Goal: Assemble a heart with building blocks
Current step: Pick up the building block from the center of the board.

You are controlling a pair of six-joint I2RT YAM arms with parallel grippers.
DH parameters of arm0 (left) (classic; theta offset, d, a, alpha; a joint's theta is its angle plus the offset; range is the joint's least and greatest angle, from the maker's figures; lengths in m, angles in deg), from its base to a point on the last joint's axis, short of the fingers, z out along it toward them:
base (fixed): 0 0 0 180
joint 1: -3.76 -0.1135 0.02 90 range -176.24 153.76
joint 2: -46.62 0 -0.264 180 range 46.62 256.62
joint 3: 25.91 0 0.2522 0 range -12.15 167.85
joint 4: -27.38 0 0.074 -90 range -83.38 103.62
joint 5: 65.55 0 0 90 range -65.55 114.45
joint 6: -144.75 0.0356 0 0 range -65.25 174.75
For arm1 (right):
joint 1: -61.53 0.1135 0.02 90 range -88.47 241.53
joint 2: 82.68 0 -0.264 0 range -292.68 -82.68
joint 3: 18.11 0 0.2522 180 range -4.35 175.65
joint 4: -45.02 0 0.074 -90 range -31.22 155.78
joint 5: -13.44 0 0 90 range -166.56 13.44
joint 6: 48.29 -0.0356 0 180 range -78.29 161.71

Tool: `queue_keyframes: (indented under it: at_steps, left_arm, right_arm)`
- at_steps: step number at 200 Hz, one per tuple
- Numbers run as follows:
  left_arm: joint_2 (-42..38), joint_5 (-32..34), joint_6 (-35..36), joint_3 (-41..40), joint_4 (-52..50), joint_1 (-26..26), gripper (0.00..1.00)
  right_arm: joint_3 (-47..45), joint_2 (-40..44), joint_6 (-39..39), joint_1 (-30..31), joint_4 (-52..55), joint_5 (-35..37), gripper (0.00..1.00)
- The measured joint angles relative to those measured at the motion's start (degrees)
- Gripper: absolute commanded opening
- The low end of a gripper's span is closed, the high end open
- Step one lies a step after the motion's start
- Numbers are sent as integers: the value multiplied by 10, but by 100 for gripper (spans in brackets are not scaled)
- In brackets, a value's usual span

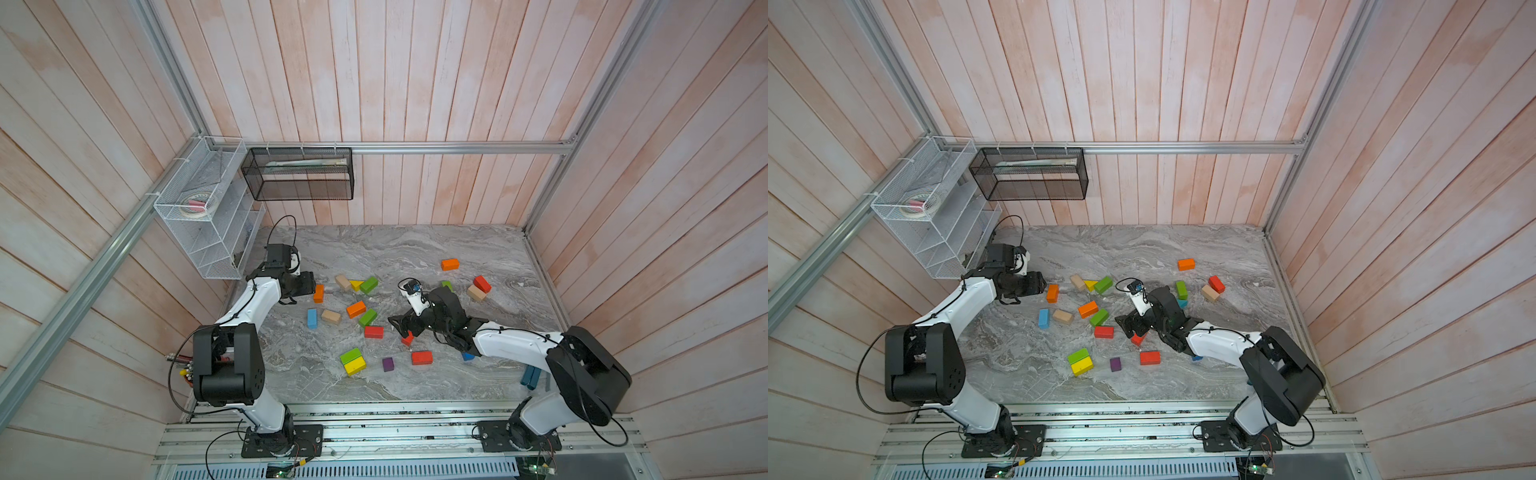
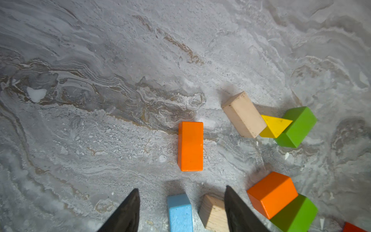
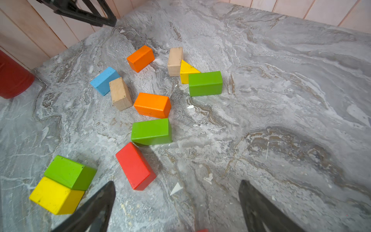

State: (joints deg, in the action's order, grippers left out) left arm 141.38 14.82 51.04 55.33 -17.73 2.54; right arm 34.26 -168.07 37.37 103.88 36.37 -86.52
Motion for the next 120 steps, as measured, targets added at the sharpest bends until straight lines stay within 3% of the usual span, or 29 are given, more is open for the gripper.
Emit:
queue_keyframes:
  at_steps: [49,120]
  left_arm:
    - [56,40,67,23,-10,43,71]
    - [139,65,116,101,-52,43,67]
  right_arm:
    - [-93,48,-8,0,-85,10,98]
    - [-164,63,-30,-2,-173,9,98]
